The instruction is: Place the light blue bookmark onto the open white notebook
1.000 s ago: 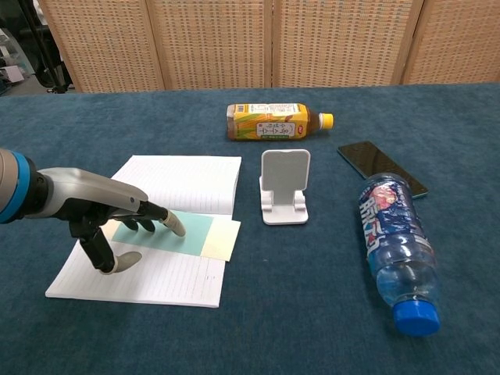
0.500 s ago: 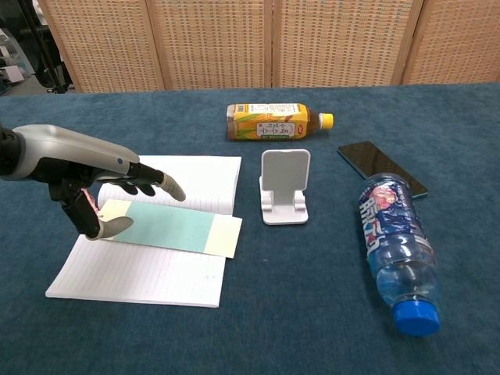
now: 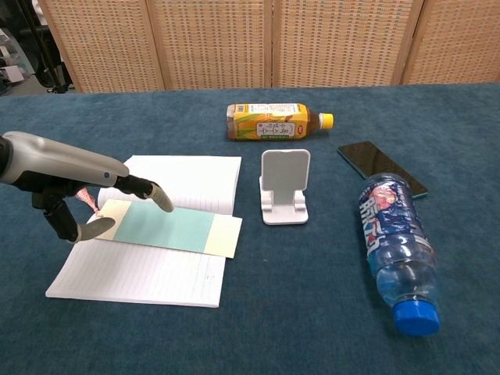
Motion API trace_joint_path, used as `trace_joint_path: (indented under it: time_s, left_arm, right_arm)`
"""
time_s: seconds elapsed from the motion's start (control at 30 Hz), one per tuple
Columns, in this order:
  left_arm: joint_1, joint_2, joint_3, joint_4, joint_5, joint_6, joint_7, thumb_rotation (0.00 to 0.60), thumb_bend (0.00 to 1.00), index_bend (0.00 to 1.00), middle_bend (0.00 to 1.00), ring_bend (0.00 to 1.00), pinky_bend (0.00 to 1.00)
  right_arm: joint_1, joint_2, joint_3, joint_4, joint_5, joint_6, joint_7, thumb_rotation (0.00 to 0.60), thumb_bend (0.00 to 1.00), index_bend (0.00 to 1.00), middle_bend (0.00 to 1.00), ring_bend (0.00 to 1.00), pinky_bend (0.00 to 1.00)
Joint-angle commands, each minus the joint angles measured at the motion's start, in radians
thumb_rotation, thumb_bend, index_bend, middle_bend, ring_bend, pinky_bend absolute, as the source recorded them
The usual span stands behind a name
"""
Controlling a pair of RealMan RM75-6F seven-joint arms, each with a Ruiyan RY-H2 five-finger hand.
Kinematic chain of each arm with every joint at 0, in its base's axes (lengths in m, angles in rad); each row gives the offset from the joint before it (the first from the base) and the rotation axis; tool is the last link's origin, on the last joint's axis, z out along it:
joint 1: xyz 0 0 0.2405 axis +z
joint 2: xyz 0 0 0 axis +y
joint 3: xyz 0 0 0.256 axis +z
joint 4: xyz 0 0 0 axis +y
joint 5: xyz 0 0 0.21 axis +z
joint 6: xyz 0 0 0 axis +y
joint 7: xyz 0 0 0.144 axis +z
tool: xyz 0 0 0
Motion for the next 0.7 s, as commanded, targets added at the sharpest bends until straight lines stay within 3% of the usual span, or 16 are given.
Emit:
trace_joint_path:
  time_s: [0.03, 0.43, 0.7]
  left_arm:
    - [0.008, -0.017, 0.005, 0.018, 0.026, -0.013, 0.005, 0.6, 0.7, 0.07, 0.0, 0.0, 0.0]
    - [0.006, -0.062, 0.016, 0.059, 0.063, -0.03, 0.014, 0.6, 0.73, 0.07, 0.0, 0.0, 0.0]
    - [-0.003, -0.087, 0.043, 0.075, 0.029, -0.023, 0.033, 0.6, 0.73, 0.07, 0.0, 0.0, 0.0]
  right_arm:
    - [0.0, 0.0, 0.0, 0.0, 0.0, -0.001, 0.001, 0.6, 0.0, 0.0, 0.0, 0.0, 0.0]
    - [-0.002, 0.004, 0.002, 0.002, 0.003, 0.0, 0.012, 0.6, 0.0, 0.0, 0.0, 0.0, 0.0]
    - [-0.002, 0.004, 0.002, 0.0, 0.002, 0.001, 0.009, 0.6, 0.0, 0.0, 0.0, 0.0, 0.0]
